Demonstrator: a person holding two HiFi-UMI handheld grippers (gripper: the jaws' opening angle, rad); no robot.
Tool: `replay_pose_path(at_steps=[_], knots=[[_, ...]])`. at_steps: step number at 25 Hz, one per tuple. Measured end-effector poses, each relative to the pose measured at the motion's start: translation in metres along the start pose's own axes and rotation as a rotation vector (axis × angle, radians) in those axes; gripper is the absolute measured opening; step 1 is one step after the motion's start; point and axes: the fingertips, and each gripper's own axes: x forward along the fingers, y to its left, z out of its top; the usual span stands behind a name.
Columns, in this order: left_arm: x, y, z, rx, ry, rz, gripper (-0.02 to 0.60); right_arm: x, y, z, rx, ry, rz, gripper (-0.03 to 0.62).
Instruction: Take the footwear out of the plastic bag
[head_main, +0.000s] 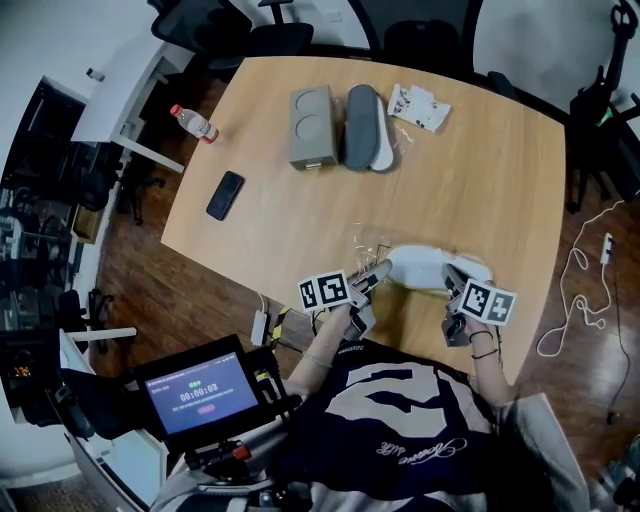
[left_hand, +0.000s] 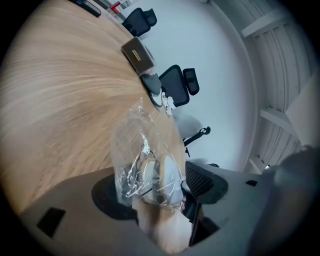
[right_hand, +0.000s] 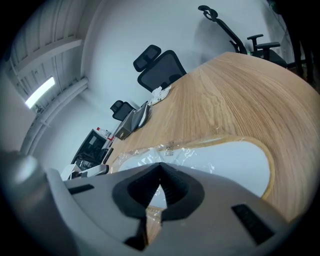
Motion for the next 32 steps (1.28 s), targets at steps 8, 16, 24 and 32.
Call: replay_pose_path(at_steps=[8, 16, 24, 32], knots=[[0.004, 0.012, -0.002, -0.02, 0.035, 0.075, 0.186, -0.007, 0.003, -0.002, 0.012, -0.018, 0.035, -0.005], [0.005, 0.019, -0.004, 0.005, 0.056, 0.14, 0.111, -0.067, -0.017, 0.007, 0.005, -0.09, 0.08, 0.119], [0.006, 0.019, -0.004, 0.003, 0.074, 0.156, 0.101, -0.104, -0.101, 0.011, 0.049, -0.069, -0.035, 0.191], [0.009, 0.023, -0.003, -0.002, 0.082, 0.162, 0.101, -0.08, -0.092, 0.002, 0.055, 0.111, 0.097, 0.195]])
